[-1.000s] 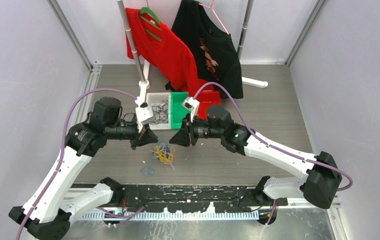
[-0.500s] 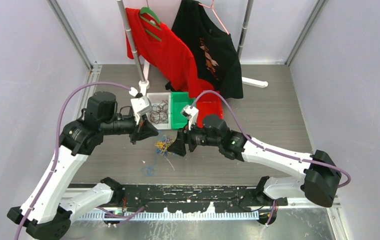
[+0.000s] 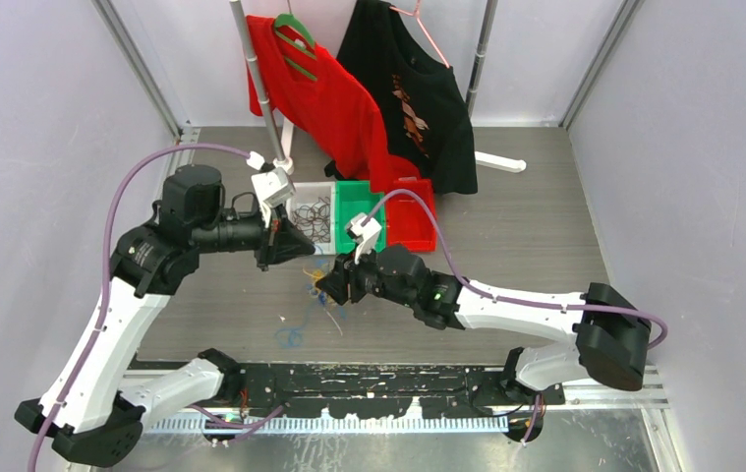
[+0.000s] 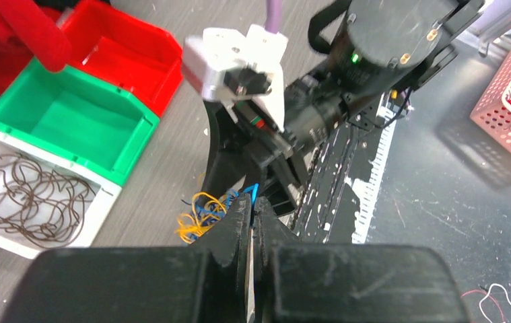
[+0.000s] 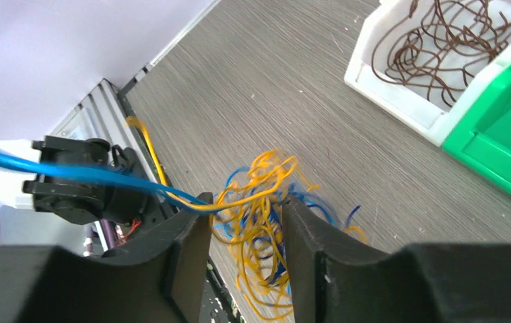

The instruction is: Untangle the cables

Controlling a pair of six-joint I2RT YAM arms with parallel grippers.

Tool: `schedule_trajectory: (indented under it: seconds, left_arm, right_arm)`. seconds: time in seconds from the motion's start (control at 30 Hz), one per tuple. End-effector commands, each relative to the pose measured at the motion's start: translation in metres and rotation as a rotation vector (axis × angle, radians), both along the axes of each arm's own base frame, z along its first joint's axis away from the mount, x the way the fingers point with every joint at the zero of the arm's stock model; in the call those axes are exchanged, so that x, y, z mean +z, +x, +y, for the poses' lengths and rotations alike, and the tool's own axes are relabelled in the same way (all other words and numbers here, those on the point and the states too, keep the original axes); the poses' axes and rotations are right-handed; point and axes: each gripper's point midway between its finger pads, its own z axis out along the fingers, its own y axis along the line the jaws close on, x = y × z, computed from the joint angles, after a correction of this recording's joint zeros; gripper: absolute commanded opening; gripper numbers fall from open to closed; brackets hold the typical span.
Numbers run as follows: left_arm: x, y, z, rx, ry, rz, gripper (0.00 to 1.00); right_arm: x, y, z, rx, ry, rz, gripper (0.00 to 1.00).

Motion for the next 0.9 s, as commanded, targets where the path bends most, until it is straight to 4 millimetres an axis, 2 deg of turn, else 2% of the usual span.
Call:
schedule_trajectory:
  seconds: [0.0, 0.07, 0.17, 0.5, 0.73, 0.87]
  left_arm:
    - [0.042, -0.007, -0.004, -0.029, -0.083, -0.074, 0.00]
    - [0.049, -0.006, -0.003, -0.019, -0.086, -0.095, 0.00]
    - [0.063, -0.003, 0.002, 0.002, -0.083, -0.160, 0.00]
    - [0.117, 0.025, 0.030, 0.180, -0.045, -0.437, 0.00]
    - [0.167, 0.036, 0.058, 0.333, -0.038, -0.637, 0.00]
    - [0.203, 0.037, 0.073, 0.414, -0.068, -0.763, 0.00]
  right_arm:
    - [0.000, 0.010, -0.003, -0.060, 0.016, -0.044, 0.42]
    - [-0.011, 0.007, -0.009, -0.061, -0.012, -0.030, 0.37]
    - [-0.021, 0.002, -0.022, -0.071, -0.027, -0.019, 0.36]
    - [-0.039, -0.004, -0.066, -0.149, -0.107, -0.007, 0.28]
    - [-0.055, -0.010, -0.084, -0.163, -0.191, 0.032, 0.32]
    - [-0.054, -0.013, -0.090, -0.166, -0.219, 0.044, 0.36]
